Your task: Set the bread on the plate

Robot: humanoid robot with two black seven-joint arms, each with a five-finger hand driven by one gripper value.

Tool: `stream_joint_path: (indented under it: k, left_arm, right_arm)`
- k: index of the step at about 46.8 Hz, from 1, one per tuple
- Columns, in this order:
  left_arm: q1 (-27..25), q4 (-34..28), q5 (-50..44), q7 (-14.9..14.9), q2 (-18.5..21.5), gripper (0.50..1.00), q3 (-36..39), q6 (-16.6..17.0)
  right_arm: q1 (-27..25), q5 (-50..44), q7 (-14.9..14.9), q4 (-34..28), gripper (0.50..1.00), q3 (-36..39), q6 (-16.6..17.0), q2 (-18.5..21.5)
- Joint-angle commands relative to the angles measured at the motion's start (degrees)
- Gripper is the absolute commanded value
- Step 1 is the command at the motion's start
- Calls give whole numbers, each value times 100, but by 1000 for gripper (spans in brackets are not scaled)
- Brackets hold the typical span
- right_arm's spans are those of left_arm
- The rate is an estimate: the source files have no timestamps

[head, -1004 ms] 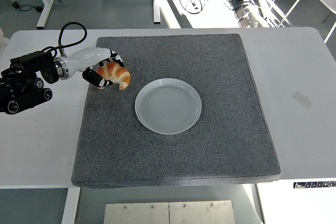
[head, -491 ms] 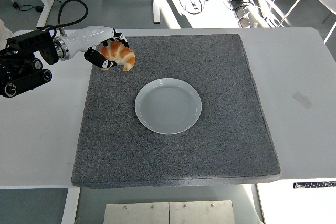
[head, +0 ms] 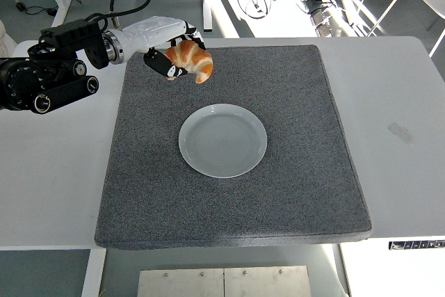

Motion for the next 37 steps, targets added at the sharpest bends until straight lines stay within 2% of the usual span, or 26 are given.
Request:
stream_joint_path:
  k: [1, 23, 37]
  left_arm:
    - [47, -1, 0, -8, -127, 500, 31, -7]
    - [109, 34, 27, -8, -962, 500, 119, -34]
    - [161, 43, 53, -8, -1199, 500, 251, -139]
  right_arm:
    - [0, 0, 0, 0, 1000, 0, 5, 0]
    - [0, 0, 0, 0, 1000, 0, 5, 0]
    - [0, 0, 0, 0, 1000, 0, -4, 0]
